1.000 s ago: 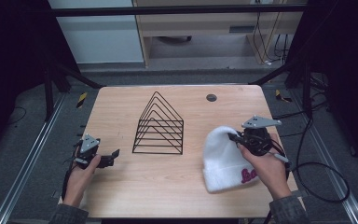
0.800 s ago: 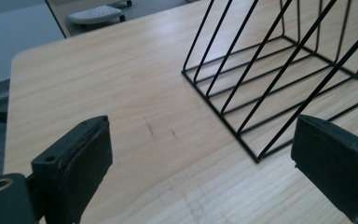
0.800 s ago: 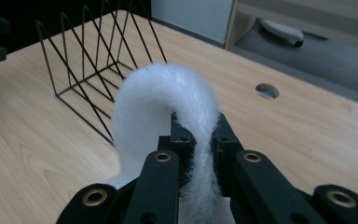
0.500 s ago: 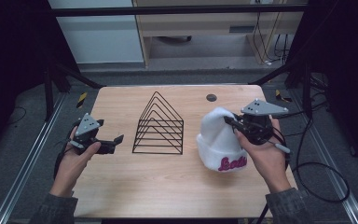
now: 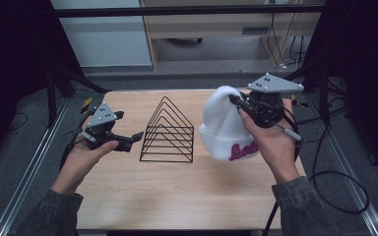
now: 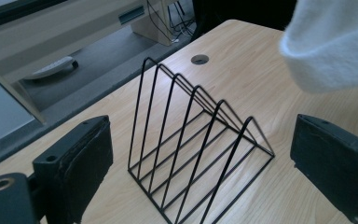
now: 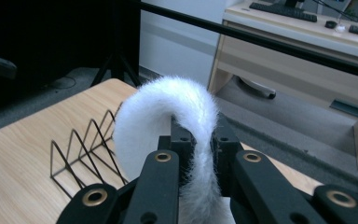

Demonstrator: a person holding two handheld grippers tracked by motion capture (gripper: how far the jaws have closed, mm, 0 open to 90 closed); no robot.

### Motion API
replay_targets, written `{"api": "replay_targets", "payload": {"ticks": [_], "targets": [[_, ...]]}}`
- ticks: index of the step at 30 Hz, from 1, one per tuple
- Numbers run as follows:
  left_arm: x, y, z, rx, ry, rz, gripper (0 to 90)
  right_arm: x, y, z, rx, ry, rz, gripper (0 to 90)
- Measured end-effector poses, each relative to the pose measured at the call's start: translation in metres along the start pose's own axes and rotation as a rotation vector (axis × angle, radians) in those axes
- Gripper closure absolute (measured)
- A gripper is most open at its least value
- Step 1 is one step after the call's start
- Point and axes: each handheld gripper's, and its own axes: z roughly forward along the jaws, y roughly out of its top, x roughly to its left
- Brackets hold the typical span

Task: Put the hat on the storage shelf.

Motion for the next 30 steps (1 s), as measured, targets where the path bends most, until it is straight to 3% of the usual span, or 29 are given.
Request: {"api": "replay_targets", "payload": {"ticks": [2, 9, 15, 30], "targets": [[0.000, 0.007, 0.001, 0.011, -0.001, 0.006, 5.5, 0.001, 0.015, 0.005, -0.018, 0.007, 0.007, 83.4], [0.003, 0.024, 0.007, 0.003, -0.034, -0.002, 8.1, 0.005, 0.040, 0.016, -0.050, 0.008, 0.007, 83.4], [0.003, 0.026, 0.018, -0.004, -0.061, -0.018, 11.9, 0.008, 0.049, 0.026, -0.066, 0.017, 0.008, 83.4], [-0.007, 0.049, 0.037, -0.028, -0.133, -0.001, 19.1, 0.019, 0.075, 0.045, -0.126, 0.046, 0.030, 83.4]]}}
